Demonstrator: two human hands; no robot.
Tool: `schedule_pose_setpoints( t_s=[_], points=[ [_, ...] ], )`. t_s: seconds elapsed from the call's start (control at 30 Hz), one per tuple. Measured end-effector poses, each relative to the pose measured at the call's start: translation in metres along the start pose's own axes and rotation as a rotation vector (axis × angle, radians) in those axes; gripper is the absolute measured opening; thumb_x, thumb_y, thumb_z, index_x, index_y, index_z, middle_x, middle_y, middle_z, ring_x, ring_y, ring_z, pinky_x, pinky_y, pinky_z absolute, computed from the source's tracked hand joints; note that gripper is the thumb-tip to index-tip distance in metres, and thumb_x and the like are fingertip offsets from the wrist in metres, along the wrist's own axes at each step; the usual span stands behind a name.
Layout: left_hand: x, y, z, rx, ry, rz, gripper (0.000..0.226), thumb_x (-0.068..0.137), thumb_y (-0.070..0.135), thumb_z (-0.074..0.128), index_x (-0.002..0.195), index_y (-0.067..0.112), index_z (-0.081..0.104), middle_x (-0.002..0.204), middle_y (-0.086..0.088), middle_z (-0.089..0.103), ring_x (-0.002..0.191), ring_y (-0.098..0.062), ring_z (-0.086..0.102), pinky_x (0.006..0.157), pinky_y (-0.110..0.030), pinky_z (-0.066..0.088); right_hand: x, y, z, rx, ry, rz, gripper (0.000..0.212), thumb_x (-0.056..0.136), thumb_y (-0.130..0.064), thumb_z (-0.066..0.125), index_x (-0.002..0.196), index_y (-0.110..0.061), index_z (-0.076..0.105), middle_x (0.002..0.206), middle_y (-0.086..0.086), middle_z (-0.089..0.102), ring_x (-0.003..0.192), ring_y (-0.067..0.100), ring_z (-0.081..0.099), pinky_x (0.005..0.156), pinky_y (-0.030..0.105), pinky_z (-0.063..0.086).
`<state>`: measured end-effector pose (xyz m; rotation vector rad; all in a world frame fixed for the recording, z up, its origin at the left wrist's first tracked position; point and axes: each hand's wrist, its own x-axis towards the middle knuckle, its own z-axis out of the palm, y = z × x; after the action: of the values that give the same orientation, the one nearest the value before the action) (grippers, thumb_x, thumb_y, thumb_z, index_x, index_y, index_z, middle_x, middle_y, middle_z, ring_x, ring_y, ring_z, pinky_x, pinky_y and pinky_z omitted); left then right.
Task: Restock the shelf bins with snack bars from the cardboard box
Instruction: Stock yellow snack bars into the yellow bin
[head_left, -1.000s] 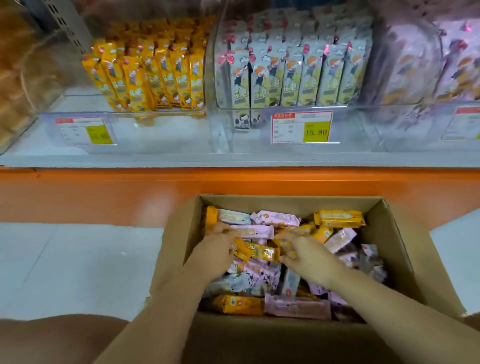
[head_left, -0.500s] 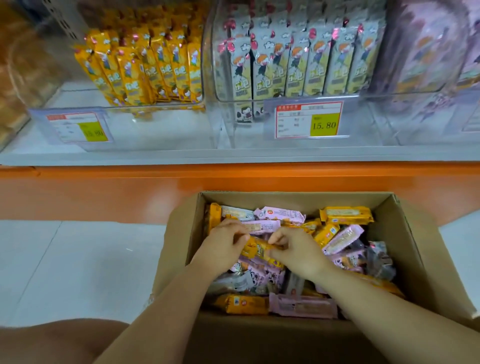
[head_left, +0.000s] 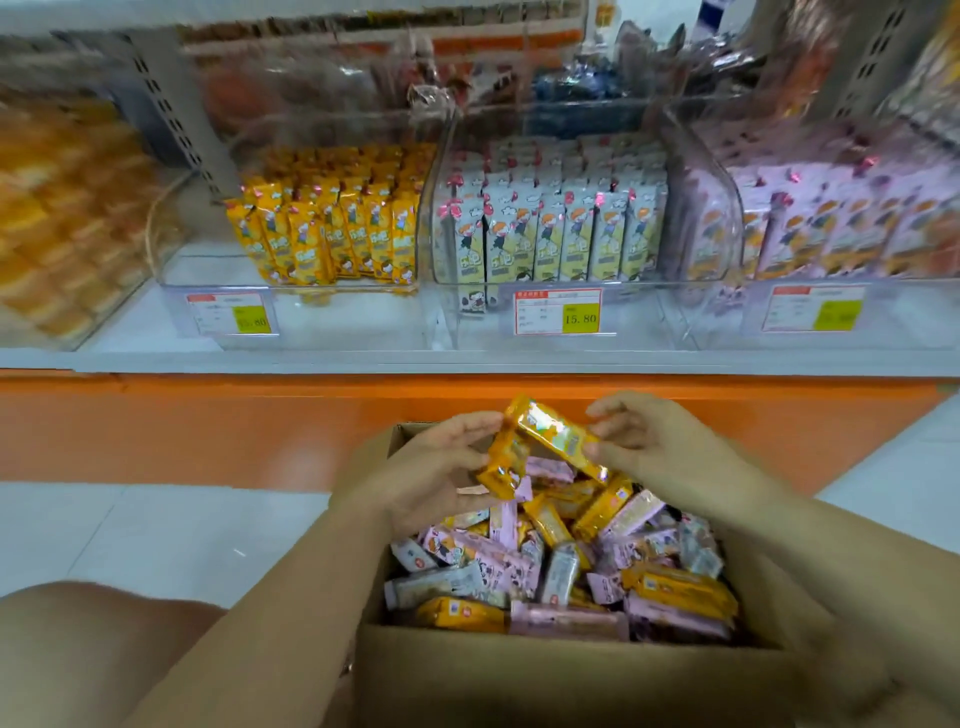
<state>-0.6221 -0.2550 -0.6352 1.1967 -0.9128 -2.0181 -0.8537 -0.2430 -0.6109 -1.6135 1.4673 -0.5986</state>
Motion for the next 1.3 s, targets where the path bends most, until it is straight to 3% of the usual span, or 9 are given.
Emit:
schedule_pose_setpoints(
  t_s=[0.27,0.4,0.5,0.6,0.7,0.77,0.97,1.13,1.3],
  points=[
    [-0.014,0.015,0.044,-0.084,-0.05,0.131,0.039,0.093,-0.007,0.043,0.124,0.013,0.055,0.125,0.004,0.06,0.087,-0.018,0.067,0.08,-0.042,0.058,-0.026,-0.013,0.005,0.142,0.082,-0.046,0.064,0.082,-0.018,0.071,0.131,-0.037,0.033,0.094,-0.001,0.057,0.088,0.019,0.063,0.083,0.035,0.052],
    [-0.018,0.019,0.051,-0.056,-0.04,0.181,0.032,0.087,0.012,0.056,0.119,0.01,0.055,0.101,-0.006,0.067,0.076,-0.018,0.068,0.082,-0.045,0.057,-0.025,-0.021,0.006,0.25,0.093,-0.101,0.081,0.08,-0.01,0.073,0.13,-0.051,0.024,0.106,0.004,0.063,0.087,0.02,0.068,0.081,0.044,0.056],
    [-0.022,0.026,0.051,-0.022,-0.016,0.199,0.036,0.076,0.018,0.063,0.111,0.01,0.056,0.102,-0.01,0.066,0.079,-0.024,0.067,0.075,-0.04,0.059,-0.023,-0.028,0.002,0.296,0.103,-0.07,0.073,0.08,-0.012,0.073,0.131,-0.041,0.031,0.107,0.008,0.061,0.083,0.024,0.07,0.078,0.044,0.056],
    [-0.028,0.034,0.05,0.06,-0.026,0.258,0.036,0.08,-0.003,0.061,0.111,0.013,0.054,0.12,-0.007,0.054,0.076,-0.019,0.067,0.069,-0.035,0.059,-0.021,-0.036,-0.005,0.405,0.104,-0.039,0.053,0.083,-0.014,0.07,0.128,-0.028,0.044,0.095,0.01,0.064,0.084,0.025,0.069,0.08,0.046,0.055],
    [-0.034,0.046,0.047,0.225,-0.037,0.324,0.053,0.082,-0.015,0.06,0.117,0.024,0.051,0.129,-0.008,0.042,0.086,-0.023,0.067,0.083,-0.047,0.055,-0.022,-0.048,-0.012,0.395,0.122,-0.103,0.039,0.082,-0.016,0.07,0.108,-0.038,0.051,0.069,-0.008,0.066,0.072,0.008,0.065,0.069,0.021,0.053],
    [-0.038,0.054,0.045,0.287,-0.083,0.359,0.056,0.077,-0.012,0.065,0.116,0.026,0.051,0.124,-0.003,0.051,0.087,-0.029,0.066,0.086,-0.055,0.049,-0.021,-0.059,-0.016,0.389,0.147,-0.15,0.034,0.082,-0.014,0.07,0.097,-0.038,0.052,0.063,-0.015,0.065,0.064,-0.001,0.062,0.058,0.01,0.045],
    [-0.053,0.079,0.04,0.367,-0.01,0.487,0.026,0.087,-0.006,0.058,0.1,0.016,0.052,0.079,0.012,0.072,0.069,-0.014,0.066,0.066,-0.025,0.056,-0.002,-0.103,-0.02,0.284,0.143,-0.194,0.026,0.083,-0.014,0.068,0.099,-0.029,0.053,0.085,-0.008,0.064,0.062,0.003,0.058,0.052,0.018,0.046],
    [-0.063,0.108,0.013,0.368,0.049,0.6,0.029,0.087,-0.009,0.055,0.095,0.018,0.053,0.087,0.013,0.069,0.072,-0.018,0.066,0.069,-0.033,0.058,0.018,-0.147,-0.014,0.096,0.127,-0.324,0.027,0.083,-0.021,0.069,0.099,-0.035,0.052,0.096,-0.006,0.065,0.071,-0.001,0.054,0.063,0.019,0.039],
    [-0.069,0.141,-0.015,0.427,0.13,0.736,0.026,0.084,-0.007,0.06,0.088,0.015,0.047,0.098,0.001,0.061,0.077,-0.004,0.065,0.072,-0.019,0.054,0.04,-0.192,0.001,-0.08,0.131,-0.429,0.038,0.083,-0.031,0.07,0.116,-0.031,0.05,0.098,-0.02,0.059,0.083,-0.008,0.055,0.067,0.006,0.043]
  ],
)
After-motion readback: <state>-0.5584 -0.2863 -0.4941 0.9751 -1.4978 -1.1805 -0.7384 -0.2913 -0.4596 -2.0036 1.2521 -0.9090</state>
